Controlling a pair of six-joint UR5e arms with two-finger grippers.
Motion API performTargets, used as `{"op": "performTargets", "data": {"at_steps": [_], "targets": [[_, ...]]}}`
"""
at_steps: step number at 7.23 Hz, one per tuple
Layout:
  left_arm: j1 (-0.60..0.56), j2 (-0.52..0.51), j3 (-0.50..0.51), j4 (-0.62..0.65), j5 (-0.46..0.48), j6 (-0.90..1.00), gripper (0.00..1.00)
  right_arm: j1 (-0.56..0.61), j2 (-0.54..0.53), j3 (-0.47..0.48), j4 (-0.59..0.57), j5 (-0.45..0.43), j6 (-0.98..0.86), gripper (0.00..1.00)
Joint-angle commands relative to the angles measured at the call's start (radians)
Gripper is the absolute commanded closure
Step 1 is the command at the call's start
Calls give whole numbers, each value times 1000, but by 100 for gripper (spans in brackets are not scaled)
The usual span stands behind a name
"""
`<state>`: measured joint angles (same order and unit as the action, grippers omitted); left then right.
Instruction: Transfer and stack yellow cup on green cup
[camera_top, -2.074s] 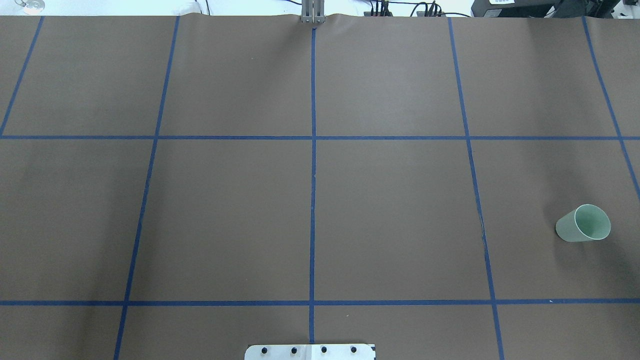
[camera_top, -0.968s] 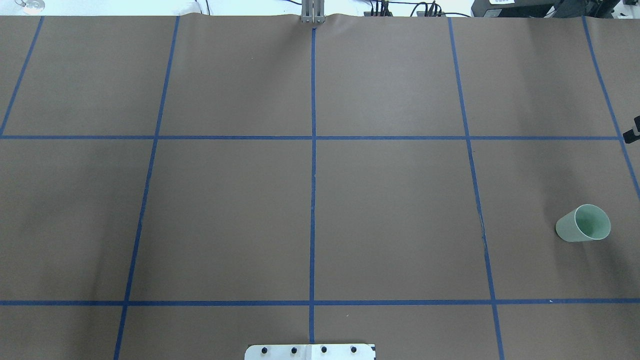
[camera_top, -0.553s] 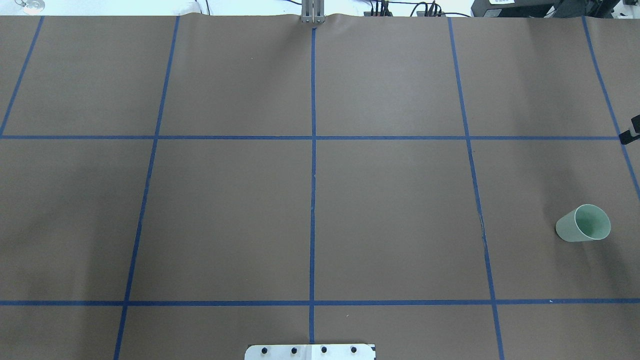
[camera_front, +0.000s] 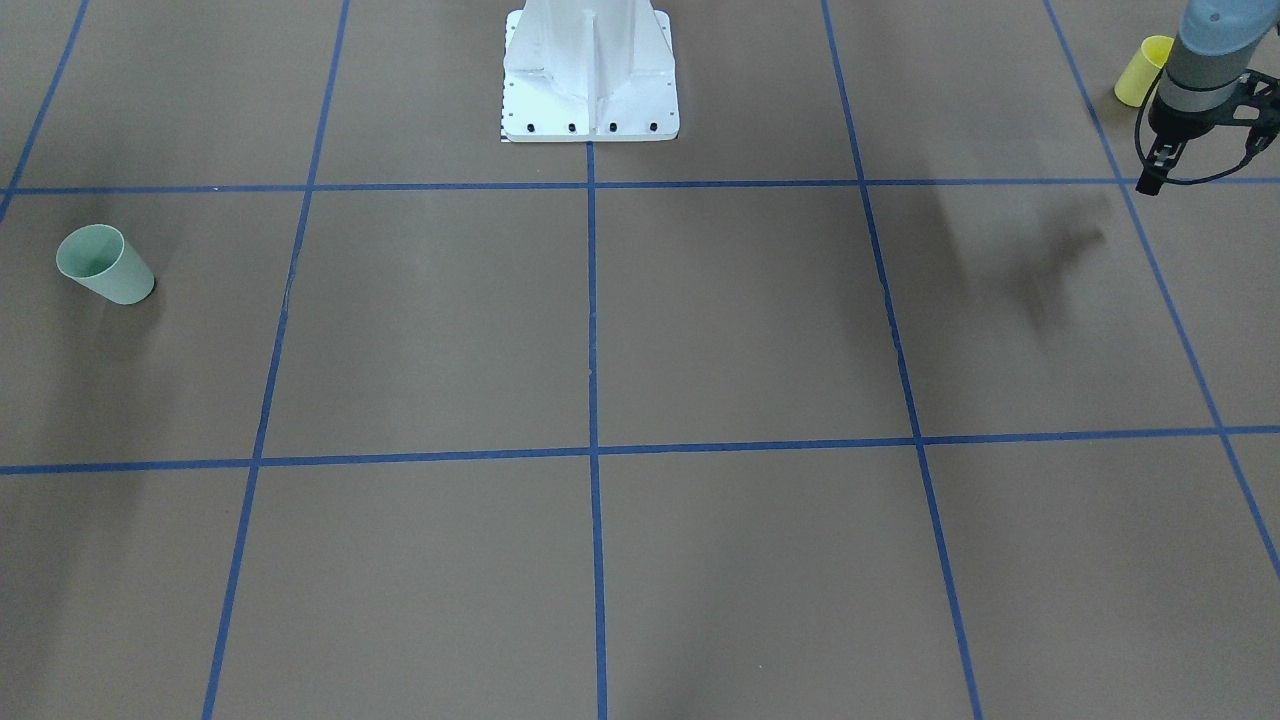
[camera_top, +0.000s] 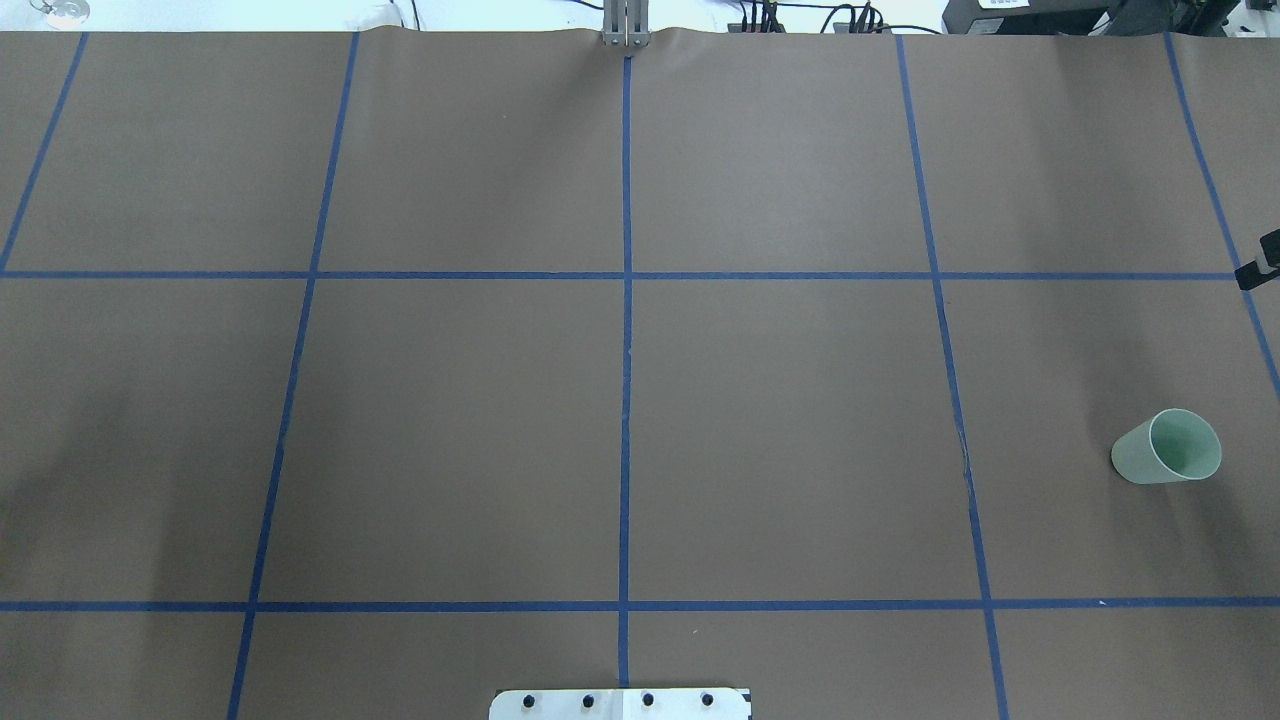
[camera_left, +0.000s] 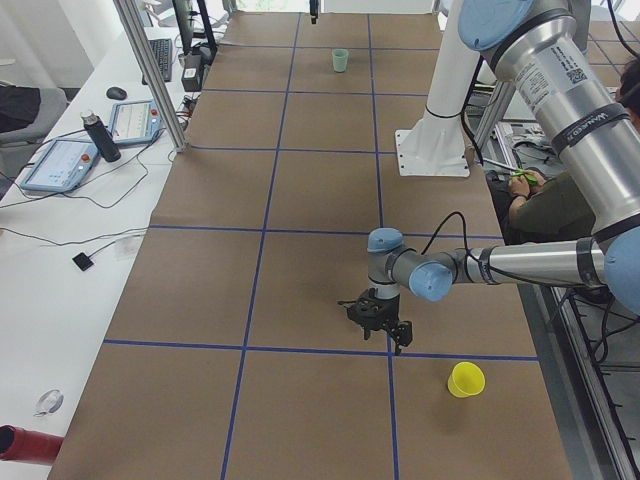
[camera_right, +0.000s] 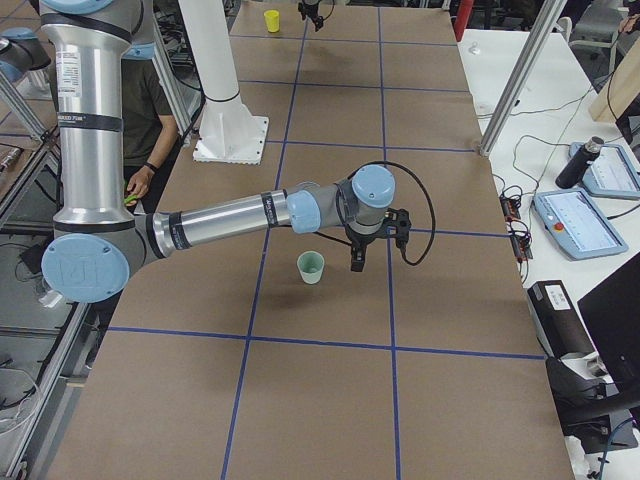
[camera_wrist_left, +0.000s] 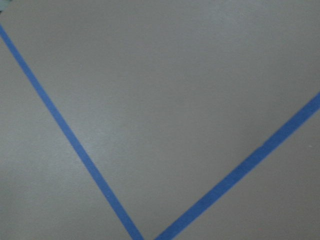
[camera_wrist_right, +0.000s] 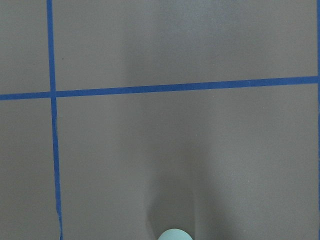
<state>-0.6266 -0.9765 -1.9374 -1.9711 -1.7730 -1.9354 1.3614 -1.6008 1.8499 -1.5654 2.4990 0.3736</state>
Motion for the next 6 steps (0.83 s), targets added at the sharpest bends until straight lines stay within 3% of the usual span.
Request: {"op": "performTargets", "data": {"at_steps": [1, 2, 3, 6], "targets": [[197, -52, -97, 355, 83, -396, 1, -7, -7, 2, 1, 0, -1, 1], [235, -59, -168, 518, 83, -503, 1, -7, -5, 3, 1, 0, -1, 1], [284, -59, -172, 593, 81, -621, 1, -10, -5, 5, 2, -2, -2, 1], [447, -59, -141, 683, 41, -908, 1, -33, -5, 5, 1, 0, -2, 1]]}}
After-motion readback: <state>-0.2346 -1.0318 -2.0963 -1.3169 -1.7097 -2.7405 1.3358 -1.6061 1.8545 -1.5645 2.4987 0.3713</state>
